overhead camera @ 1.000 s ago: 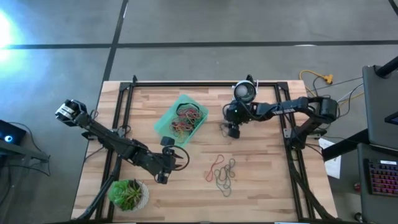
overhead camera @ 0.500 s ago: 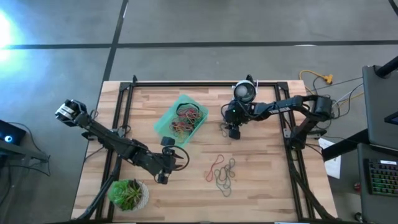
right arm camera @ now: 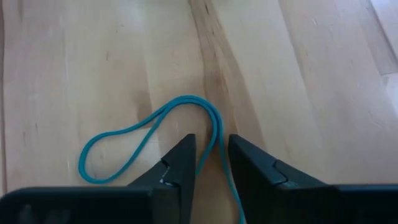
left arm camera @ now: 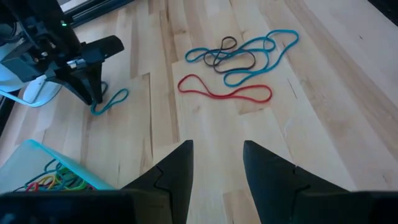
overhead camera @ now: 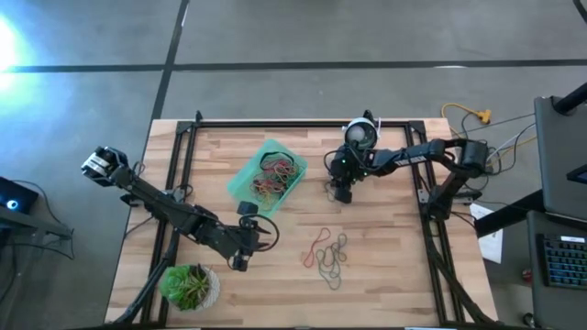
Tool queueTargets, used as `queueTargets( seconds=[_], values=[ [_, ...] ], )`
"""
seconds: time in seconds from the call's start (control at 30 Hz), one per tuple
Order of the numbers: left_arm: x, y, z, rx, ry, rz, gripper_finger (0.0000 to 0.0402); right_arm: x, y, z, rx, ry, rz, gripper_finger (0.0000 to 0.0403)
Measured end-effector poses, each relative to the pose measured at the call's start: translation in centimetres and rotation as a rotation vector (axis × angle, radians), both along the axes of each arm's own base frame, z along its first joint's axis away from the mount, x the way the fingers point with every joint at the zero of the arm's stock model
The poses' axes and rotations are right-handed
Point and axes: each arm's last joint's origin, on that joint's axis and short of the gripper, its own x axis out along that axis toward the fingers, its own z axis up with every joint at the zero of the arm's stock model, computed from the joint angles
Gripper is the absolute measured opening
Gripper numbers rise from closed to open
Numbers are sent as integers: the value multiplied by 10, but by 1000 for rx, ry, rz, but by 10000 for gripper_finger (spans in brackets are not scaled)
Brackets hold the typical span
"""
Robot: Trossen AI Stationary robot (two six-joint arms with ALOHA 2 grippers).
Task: Pick and place rubber bands into bin
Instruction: Put the blue rubber band into the green bin
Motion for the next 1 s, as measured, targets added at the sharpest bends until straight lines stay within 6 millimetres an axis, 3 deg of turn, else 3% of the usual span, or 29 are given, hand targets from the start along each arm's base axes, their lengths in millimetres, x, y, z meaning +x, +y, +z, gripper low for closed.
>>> queueTargets(
  seconds=[0.33, 0.67, 1.0],
  values=[
    [0, 0, 0, 0, -1, 0, 125, -1, 1, -6, -1, 40, 2, 15],
    [0, 0, 0, -1, -1, -1, 125, 4, 17, -1, -39, 32, 57, 9],
    [0, 0, 0, 0, 1, 0, 125, 1, 40, 34, -38, -75, 164, 8]
  ],
)
